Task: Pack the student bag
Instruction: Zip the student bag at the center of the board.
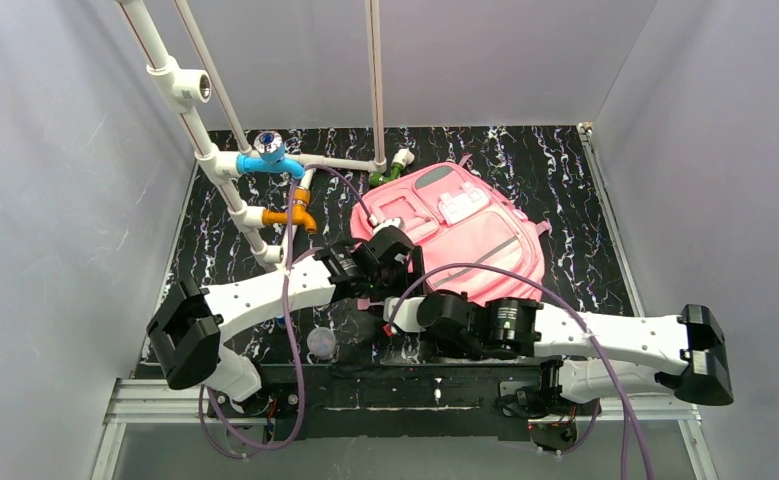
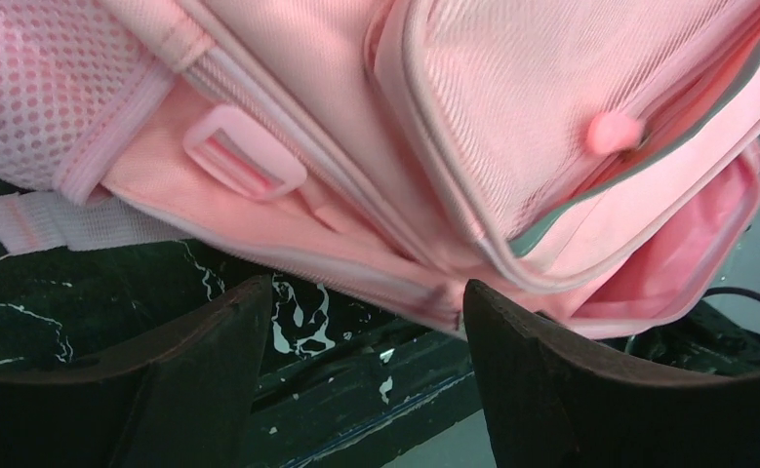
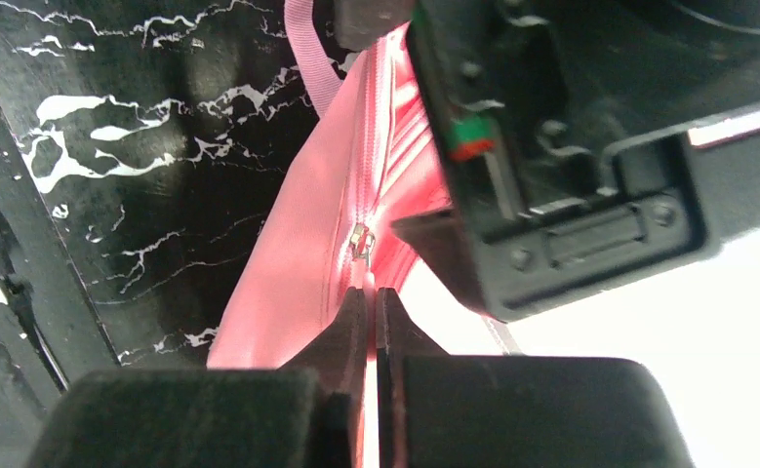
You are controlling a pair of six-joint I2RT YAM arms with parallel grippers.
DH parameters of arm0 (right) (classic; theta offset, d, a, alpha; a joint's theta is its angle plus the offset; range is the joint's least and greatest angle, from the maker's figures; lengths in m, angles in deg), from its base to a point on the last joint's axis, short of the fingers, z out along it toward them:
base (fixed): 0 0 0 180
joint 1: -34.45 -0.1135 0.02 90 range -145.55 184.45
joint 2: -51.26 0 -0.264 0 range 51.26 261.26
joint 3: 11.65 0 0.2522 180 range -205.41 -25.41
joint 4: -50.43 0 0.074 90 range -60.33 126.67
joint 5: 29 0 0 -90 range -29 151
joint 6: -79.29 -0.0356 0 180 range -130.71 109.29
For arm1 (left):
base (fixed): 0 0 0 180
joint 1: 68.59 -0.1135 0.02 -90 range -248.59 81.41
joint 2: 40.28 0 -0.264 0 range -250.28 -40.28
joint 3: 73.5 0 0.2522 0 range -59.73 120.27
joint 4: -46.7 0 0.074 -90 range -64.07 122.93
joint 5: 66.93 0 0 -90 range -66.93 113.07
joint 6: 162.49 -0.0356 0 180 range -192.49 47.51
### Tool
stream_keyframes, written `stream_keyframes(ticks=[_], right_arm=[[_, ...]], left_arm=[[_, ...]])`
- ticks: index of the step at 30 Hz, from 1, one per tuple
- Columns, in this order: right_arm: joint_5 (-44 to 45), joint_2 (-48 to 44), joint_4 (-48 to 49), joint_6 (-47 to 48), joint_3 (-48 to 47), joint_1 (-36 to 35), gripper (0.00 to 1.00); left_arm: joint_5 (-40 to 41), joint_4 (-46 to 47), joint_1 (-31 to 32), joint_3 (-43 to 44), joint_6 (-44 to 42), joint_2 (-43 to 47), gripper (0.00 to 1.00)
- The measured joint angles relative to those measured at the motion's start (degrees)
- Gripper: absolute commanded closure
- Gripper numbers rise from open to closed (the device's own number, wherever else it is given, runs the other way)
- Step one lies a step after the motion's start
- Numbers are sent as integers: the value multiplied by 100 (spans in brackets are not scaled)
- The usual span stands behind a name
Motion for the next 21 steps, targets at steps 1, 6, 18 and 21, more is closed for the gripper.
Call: stream_keyframes(ticks=[1,6,18,21], right_arm=[[11,-120,-39,68,61,2,99],[-138,-494,-118,205,280,39,99],[-435,-498,-136,256,267,142,99],[-503,-463,-149,369,229,146,99]], left_arm=[[76,-22,81,-4,-2,0,34],[426,245,459,-299,310,83,38],[863,1558,697,-2090,2194,916,31],[992,1886,741,-2096,2667,866,27]])
